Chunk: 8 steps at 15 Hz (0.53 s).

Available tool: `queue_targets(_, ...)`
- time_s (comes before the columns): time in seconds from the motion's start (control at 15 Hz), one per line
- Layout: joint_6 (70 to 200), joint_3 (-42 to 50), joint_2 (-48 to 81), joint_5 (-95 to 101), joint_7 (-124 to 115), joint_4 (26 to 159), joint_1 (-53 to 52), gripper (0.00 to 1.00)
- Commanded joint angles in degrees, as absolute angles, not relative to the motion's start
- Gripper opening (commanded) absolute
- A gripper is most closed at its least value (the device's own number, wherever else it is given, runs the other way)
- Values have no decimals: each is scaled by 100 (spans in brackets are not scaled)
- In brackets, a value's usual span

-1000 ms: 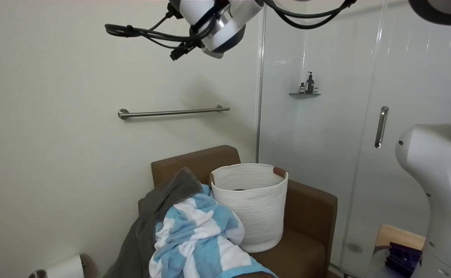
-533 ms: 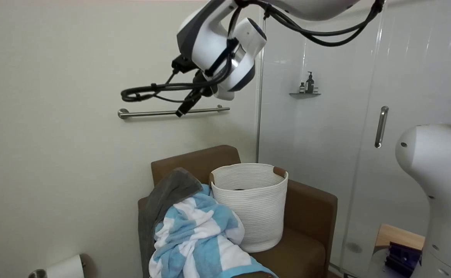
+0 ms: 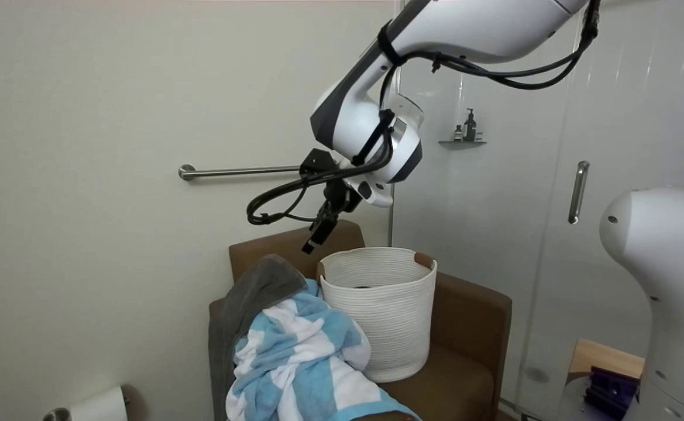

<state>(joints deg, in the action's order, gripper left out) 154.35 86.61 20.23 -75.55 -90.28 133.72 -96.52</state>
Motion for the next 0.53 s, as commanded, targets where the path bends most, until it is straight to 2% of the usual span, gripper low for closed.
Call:
queue_targets(0.0, 15302, 8668, 1987, -7503, -9016, 13422, -9653, 100)
queue_targets(0.47, 15461, 8554, 1820, -7749, -8747, 13365, -9581, 100)
